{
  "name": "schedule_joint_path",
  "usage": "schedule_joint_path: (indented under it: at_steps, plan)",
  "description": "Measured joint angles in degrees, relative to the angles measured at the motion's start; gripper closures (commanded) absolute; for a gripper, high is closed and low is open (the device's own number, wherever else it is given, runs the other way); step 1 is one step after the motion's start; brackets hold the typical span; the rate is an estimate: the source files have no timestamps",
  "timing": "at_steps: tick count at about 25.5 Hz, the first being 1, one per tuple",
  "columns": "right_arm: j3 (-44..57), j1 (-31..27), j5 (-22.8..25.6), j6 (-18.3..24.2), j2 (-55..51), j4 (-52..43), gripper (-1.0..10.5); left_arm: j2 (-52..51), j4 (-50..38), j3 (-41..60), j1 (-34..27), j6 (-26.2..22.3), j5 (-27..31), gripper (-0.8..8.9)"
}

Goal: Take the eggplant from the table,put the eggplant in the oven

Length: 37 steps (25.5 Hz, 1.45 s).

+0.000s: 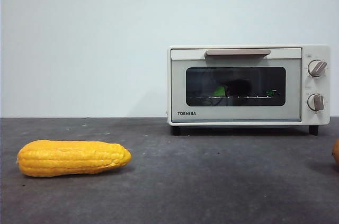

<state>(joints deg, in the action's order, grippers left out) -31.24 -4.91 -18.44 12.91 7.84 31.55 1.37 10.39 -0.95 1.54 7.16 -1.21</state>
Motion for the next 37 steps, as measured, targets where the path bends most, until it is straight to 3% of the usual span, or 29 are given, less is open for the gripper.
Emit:
schedule_joint_path:
  at_steps: [9,21,29,33,37]
  plan:
    - [17.29,0.0,0.0,-0.24,-7.08,-7.78,9.5,0.02,0.0,0.02,0.0,-0.02,0.0,8.17]
    - [24.33,0.0,0.0,-0.28,-7.21,-12.15,9.5,0.5,-0.02,0.0,0.0,0.0,0.0,8.17]
    - [29.46,0.0,0.44,-4.15,-7.28,-21.75,9.5,0.5,-0.07,0.0,0.0,0.0,0.0,8.17]
    - [29.7,0.0,2.27,-5.68,-7.3,-22.16,9.5,0.5,-0.07,0.0,0.0,0.0,0.0,8.17]
    - [29.77,0.0,7.23,-6.1,-7.3,-21.94,9.5,0.5,-0.07,0.0,0.0,0.0,0.0,8.17]
